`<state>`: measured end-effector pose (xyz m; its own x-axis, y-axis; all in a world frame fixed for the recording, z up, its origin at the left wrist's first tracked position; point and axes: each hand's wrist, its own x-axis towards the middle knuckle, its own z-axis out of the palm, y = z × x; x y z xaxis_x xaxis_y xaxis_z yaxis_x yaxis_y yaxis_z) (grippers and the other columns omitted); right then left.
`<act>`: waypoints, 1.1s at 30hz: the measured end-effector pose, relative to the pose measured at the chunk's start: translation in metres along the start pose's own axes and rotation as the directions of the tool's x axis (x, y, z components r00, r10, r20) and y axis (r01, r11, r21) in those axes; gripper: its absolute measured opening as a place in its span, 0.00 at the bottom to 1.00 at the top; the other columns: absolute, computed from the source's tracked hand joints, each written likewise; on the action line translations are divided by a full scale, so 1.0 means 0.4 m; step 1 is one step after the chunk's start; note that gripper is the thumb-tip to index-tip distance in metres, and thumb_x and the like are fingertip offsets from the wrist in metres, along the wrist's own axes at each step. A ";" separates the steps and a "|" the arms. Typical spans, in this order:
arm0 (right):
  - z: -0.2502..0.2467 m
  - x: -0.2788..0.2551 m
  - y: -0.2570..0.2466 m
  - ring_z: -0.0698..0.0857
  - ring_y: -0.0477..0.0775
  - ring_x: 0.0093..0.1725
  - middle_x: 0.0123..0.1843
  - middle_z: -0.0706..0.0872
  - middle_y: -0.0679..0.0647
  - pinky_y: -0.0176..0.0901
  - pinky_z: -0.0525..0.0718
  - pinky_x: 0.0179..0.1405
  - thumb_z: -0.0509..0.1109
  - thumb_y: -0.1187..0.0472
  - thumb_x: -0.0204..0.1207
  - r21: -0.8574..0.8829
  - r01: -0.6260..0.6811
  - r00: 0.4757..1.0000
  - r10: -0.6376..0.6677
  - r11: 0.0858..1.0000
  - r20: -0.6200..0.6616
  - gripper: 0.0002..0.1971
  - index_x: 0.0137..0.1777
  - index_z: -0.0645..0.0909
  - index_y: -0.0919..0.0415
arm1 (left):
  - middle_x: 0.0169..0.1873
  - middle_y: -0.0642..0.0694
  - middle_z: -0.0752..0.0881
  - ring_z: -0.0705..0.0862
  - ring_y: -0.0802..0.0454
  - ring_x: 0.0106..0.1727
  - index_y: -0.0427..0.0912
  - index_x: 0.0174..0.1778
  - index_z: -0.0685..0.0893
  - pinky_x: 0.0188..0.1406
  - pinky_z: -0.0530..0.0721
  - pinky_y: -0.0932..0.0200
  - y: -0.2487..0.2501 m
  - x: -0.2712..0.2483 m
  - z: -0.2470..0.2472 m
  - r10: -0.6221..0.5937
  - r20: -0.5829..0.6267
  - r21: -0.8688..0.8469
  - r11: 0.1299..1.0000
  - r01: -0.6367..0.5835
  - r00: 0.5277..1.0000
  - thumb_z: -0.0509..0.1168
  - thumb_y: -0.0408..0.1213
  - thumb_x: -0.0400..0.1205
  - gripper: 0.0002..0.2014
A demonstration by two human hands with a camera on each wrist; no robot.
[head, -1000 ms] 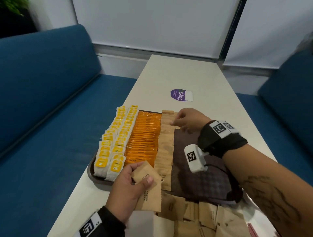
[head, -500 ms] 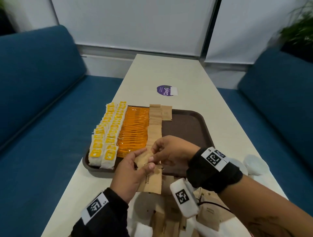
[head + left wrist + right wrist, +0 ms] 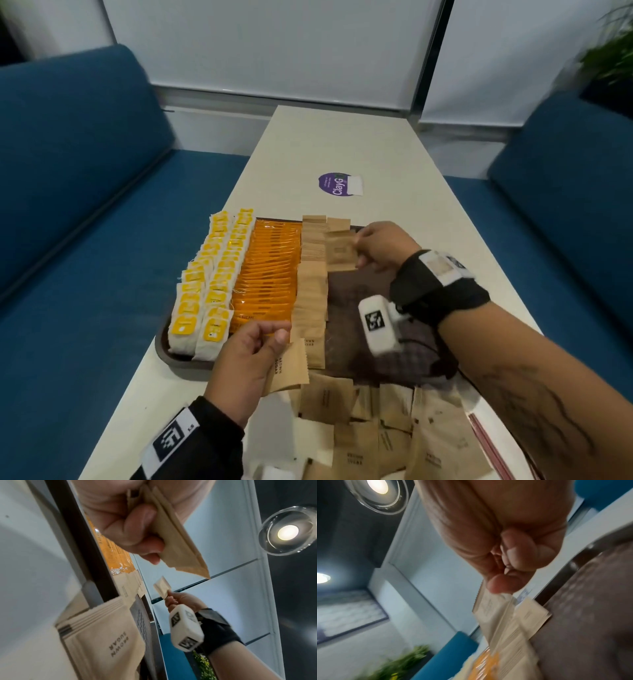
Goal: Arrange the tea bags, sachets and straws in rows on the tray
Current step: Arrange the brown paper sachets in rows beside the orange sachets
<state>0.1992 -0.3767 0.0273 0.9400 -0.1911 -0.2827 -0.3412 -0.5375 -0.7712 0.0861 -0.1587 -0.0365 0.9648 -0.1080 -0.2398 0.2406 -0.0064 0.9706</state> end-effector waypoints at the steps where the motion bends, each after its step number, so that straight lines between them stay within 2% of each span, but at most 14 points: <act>1: -0.016 0.040 0.007 0.77 0.42 0.17 0.29 0.79 0.52 0.32 0.72 0.14 0.63 0.66 0.80 0.012 -0.031 0.999 0.032 0.999 -0.043 0.10 0.38 0.76 0.56 | 0.44 0.43 0.88 0.87 0.43 0.45 0.45 0.48 0.84 0.34 0.85 0.52 -0.002 0.000 0.001 -0.025 -0.009 0.003 1.000 0.025 1.000 0.61 0.36 0.82 0.07; 3: -0.036 0.112 0.020 0.78 0.46 0.25 0.32 0.78 0.52 0.34 0.76 0.16 0.64 0.67 0.79 0.018 -0.082 0.995 0.083 0.997 -0.056 0.10 0.37 0.75 0.56 | 0.43 0.40 0.88 0.84 0.45 0.38 0.45 0.47 0.85 0.22 0.77 0.61 -0.008 0.003 0.002 -0.105 -0.032 -0.009 0.994 0.105 0.994 0.58 0.42 0.84 0.11; 5: -0.042 0.163 0.027 0.77 0.46 0.28 0.33 0.78 0.52 0.28 0.74 0.12 0.64 0.67 0.79 -0.002 -0.119 0.992 0.119 0.993 -0.038 0.05 0.49 0.81 0.60 | 0.43 0.36 0.87 0.79 0.47 0.33 0.44 0.48 0.85 0.17 0.69 0.63 -0.007 0.007 0.004 -0.191 -0.049 -0.063 0.980 0.188 0.980 0.55 0.45 0.85 0.14; 7: -0.037 0.202 0.034 0.77 0.46 0.29 0.33 0.77 0.52 0.26 0.72 0.10 0.65 0.67 0.79 -0.045 -0.138 0.990 0.137 0.989 -0.038 0.14 0.63 0.80 0.68 | 0.41 0.36 0.86 0.77 0.51 0.28 0.42 0.48 0.85 0.13 0.66 0.66 -0.003 0.011 0.003 -0.252 -0.034 -0.123 0.961 0.247 0.967 0.54 0.46 0.85 0.16; 9: -0.025 0.235 0.040 0.77 0.46 0.30 0.34 0.77 0.53 0.27 0.73 0.11 0.65 0.67 0.79 -0.039 -0.150 0.989 0.149 0.988 -0.026 0.18 0.68 0.77 0.71 | 0.34 0.40 0.85 0.76 0.55 0.21 0.41 0.48 0.85 0.10 0.65 0.68 0.005 0.014 0.000 -0.287 -0.014 -0.179 0.943 0.280 0.958 0.55 0.44 0.85 0.16; 11: -0.006 0.262 0.040 0.78 0.47 0.30 0.34 0.79 0.54 0.33 0.79 0.19 0.65 0.67 0.81 -0.048 -0.177 0.984 0.177 0.983 -0.007 0.16 0.67 0.78 0.72 | 0.28 0.43 0.84 0.75 0.57 0.19 0.40 0.48 0.86 0.09 0.64 0.68 0.010 0.020 -0.009 -0.309 -0.006 -0.217 0.929 0.301 0.951 0.55 0.42 0.86 0.15; 14: 0.021 0.292 0.035 0.80 0.51 0.32 0.33 0.81 0.55 0.43 0.84 0.45 0.64 0.65 0.82 -0.105 -0.213 0.977 0.214 0.972 0.006 0.14 0.63 0.80 0.73 | 0.28 0.42 0.84 0.77 0.56 0.20 0.38 0.51 0.85 0.10 0.63 0.67 0.012 0.026 -0.024 -0.328 0.019 -0.242 0.915 0.323 0.944 0.52 0.35 0.86 0.15; 15: 0.026 0.304 0.040 0.81 0.53 0.34 0.34 0.81 0.55 0.44 0.84 0.49 0.64 0.65 0.82 -0.095 -0.218 0.975 0.220 0.971 0.014 0.15 0.64 0.80 0.72 | 0.28 0.42 0.84 0.78 0.55 0.20 0.38 0.51 0.85 0.10 0.64 0.67 0.011 0.027 -0.027 -0.331 0.034 -0.245 0.912 0.329 0.943 0.51 0.32 0.86 0.16; 19: 0.027 0.317 0.058 0.83 0.49 0.34 0.37 0.81 0.53 0.32 0.80 0.21 0.67 0.64 0.79 -0.003 -0.188 0.982 0.188 0.982 0.013 0.17 0.66 0.78 0.69 | 0.33 0.40 0.85 0.81 0.53 0.22 0.37 0.51 0.84 0.10 0.66 0.67 0.019 0.023 -0.032 -0.331 0.080 -0.241 0.909 0.340 0.940 0.49 0.25 0.81 0.17; 22: 0.031 0.317 0.066 0.84 0.48 0.33 0.38 0.82 0.53 0.32 0.80 0.20 0.69 0.64 0.77 0.002 -0.182 0.983 0.182 0.983 0.014 0.17 0.65 0.79 0.69 | 0.42 0.37 0.85 0.82 0.47 0.32 0.37 0.53 0.83 0.13 0.70 0.64 0.020 0.020 -0.030 -0.326 0.088 -0.203 0.919 0.337 0.941 0.50 0.23 0.81 0.17; 26: 0.020 0.284 0.052 0.82 0.47 0.30 0.35 0.82 0.52 0.30 0.77 0.17 0.69 0.62 0.77 -0.062 -0.173 0.984 0.171 0.983 -0.041 0.18 0.66 0.79 0.67 | 0.46 0.38 0.86 0.84 0.44 0.42 0.42 0.55 0.83 0.26 0.77 0.58 0.017 0.017 -0.026 -0.315 0.077 -0.179 0.929 0.324 0.946 0.54 0.23 0.82 0.15; 28: 0.012 0.249 0.030 0.80 0.44 0.30 0.35 0.82 0.48 0.29 0.77 0.24 0.66 0.62 0.79 -0.088 -0.154 0.984 0.145 0.984 -0.100 0.16 0.66 0.80 0.61 | 0.50 0.38 0.87 0.86 0.43 0.47 0.44 0.56 0.83 0.29 0.81 0.55 0.017 0.014 -0.024 -0.297 0.066 -0.190 0.933 0.304 0.953 0.56 0.24 0.82 0.14; 30: 0.006 0.210 0.005 0.81 0.46 0.31 0.39 0.86 0.51 0.32 0.76 0.29 0.66 0.61 0.80 -0.044 -0.098 0.989 0.092 0.994 -0.116 0.12 0.60 0.83 0.64 | 0.51 0.38 0.87 0.87 0.41 0.49 0.45 0.56 0.82 0.32 0.84 0.53 0.015 0.008 -0.022 -0.266 0.060 -0.209 0.939 0.272 0.962 0.60 0.25 0.82 0.14; 33: 0.005 0.095 -0.029 0.79 0.47 0.28 0.38 0.83 0.56 0.34 0.71 0.21 0.69 0.60 0.79 0.036 -0.009 1.000 0.009 0.999 0.001 0.06 0.46 0.79 0.63 | 0.49 0.39 0.89 0.88 0.44 0.47 0.47 0.54 0.82 0.30 0.85 0.55 0.014 -0.005 -0.015 -0.213 0.064 -0.225 0.949 0.222 0.975 0.62 0.25 0.80 0.13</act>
<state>0.2389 -0.3761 0.0244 0.9369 -0.1950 -0.2900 -0.3494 -0.5055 -0.7889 0.0864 -0.1525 -0.0308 0.8828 -0.1672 -0.4390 0.4660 0.1937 0.8633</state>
